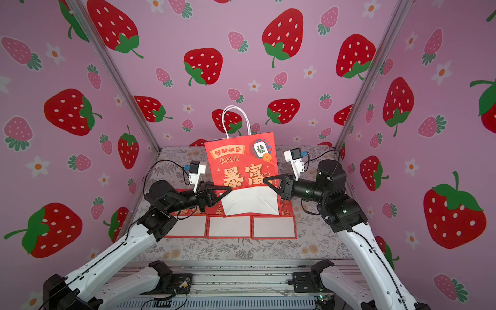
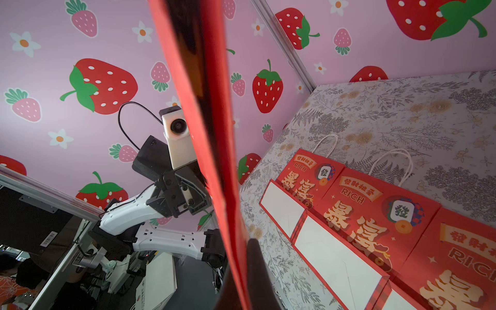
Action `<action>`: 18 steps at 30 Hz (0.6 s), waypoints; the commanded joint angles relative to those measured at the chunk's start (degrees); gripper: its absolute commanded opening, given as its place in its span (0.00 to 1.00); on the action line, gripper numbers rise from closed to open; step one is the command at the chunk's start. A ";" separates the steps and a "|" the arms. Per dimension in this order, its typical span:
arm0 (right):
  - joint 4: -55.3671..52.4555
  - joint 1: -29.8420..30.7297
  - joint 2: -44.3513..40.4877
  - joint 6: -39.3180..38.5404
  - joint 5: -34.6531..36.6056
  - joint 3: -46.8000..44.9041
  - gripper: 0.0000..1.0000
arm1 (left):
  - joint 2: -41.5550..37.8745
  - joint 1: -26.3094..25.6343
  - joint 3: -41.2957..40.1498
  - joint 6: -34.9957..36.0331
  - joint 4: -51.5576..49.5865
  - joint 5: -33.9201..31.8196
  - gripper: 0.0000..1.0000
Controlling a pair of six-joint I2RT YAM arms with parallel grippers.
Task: Put away the paper bag
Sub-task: Press the paper bag.
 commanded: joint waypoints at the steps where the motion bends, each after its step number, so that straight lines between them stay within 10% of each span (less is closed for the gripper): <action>1: 4.07 0.10 -0.86 1.47 -0.74 0.59 0.00 | -1.05 -0.79 2.27 1.18 -0.13 -0.02 0.18; 8: 9.62 0.10 -0.61 5.34 -2.18 -1.05 0.00 | -1.22 -0.88 2.07 1.23 0.01 -0.99 0.63; 18: 12.77 0.17 -0.42 7.09 -3.96 -2.92 0.00 | -1.65 -1.04 1.77 -0.23 2.03 -0.87 0.35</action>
